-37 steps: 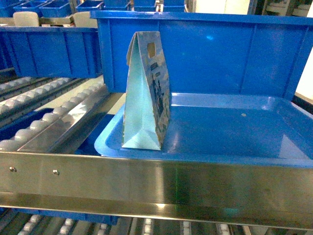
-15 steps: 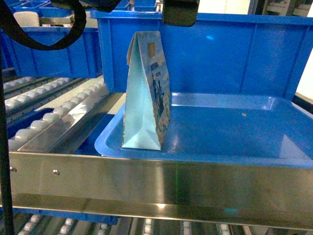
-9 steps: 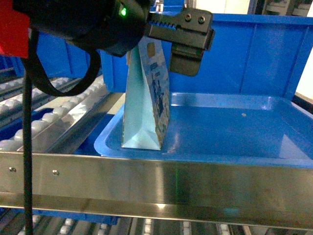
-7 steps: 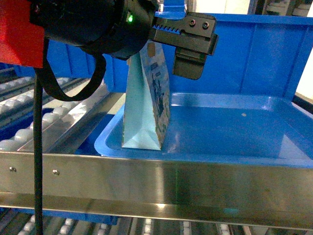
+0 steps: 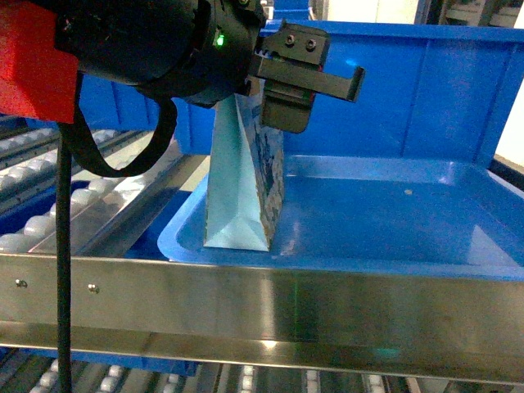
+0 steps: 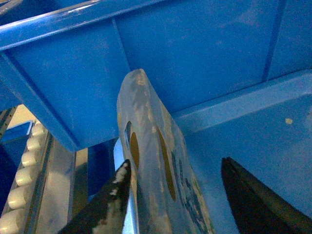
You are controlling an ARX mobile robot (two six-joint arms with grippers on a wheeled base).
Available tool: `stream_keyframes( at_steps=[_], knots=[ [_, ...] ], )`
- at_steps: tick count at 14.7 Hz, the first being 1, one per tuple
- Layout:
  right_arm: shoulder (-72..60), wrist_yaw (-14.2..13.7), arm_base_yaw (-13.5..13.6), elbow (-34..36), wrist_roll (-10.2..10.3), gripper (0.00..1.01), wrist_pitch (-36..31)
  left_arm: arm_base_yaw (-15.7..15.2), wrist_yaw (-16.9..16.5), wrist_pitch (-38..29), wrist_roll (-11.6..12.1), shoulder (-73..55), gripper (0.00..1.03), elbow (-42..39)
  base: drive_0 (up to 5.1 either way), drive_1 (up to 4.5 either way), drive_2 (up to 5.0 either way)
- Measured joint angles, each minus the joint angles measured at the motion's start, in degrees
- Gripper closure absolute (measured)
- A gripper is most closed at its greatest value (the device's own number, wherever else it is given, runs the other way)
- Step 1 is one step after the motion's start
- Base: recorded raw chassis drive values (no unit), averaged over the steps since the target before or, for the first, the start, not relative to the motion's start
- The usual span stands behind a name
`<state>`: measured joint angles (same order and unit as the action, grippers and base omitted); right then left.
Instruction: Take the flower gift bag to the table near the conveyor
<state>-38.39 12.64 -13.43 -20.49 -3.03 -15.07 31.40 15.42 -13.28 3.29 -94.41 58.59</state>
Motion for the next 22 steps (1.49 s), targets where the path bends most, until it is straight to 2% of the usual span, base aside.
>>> stream_keyframes(
  at_steps=[4, 5, 9, 13, 14, 15, 20, 22],
  knots=[
    [0.0, 0.0, 0.0, 0.0, 0.0, 0.98, 0.0, 0.2, 1.3, -0.1, -0.3, 0.0, 0.96, -0.4, 0.0, 0.0, 0.0],
    [0.0, 0.0, 0.0, 0.0, 0.0, 0.98, 0.0, 0.2, 1.6, -0.7, -0.5, 0.0, 1.01, -0.7, 0.0, 0.0, 0.0],
    [0.0, 0.0, 0.0, 0.0, 0.0, 0.98, 0.0, 0.4, 2.5, -3.1, -0.5, 0.0, 1.01, -1.9, 0.0, 0.0, 0.0],
    [0.0, 0.0, 0.0, 0.0, 0.0, 0.98, 0.0, -1.0, 2.3, -6.3, 0.1, 2.5, 1.01, -4.7, 0.0, 0.0, 0.0],
    [0.0, 0.0, 0.0, 0.0, 0.0, 0.98, 0.0, -1.6, 2.3, -8.3, 0.4, 3.3, 1.01, -5.4, 0.0, 0.0, 0.0],
    [0.0, 0.0, 0.0, 0.0, 0.0, 0.98, 0.0, -3.5, 1.2, -10.6, 1.6, 7.5, 1.01, -7.4, 0.0, 0.0, 0.0],
    [0.0, 0.0, 0.0, 0.0, 0.0, 0.98, 0.0, -7.7, -2.6, -12.8, 2.8, 17.4, 1.01, -11.8, 0.0, 0.0, 0.0],
    [0.0, 0.0, 0.0, 0.0, 0.0, 0.98, 0.0, -9.4, -2.9, -13.6, 3.0, 21.9, 1.01, -14.9, 0.0, 0.0, 0.0]
  ],
)
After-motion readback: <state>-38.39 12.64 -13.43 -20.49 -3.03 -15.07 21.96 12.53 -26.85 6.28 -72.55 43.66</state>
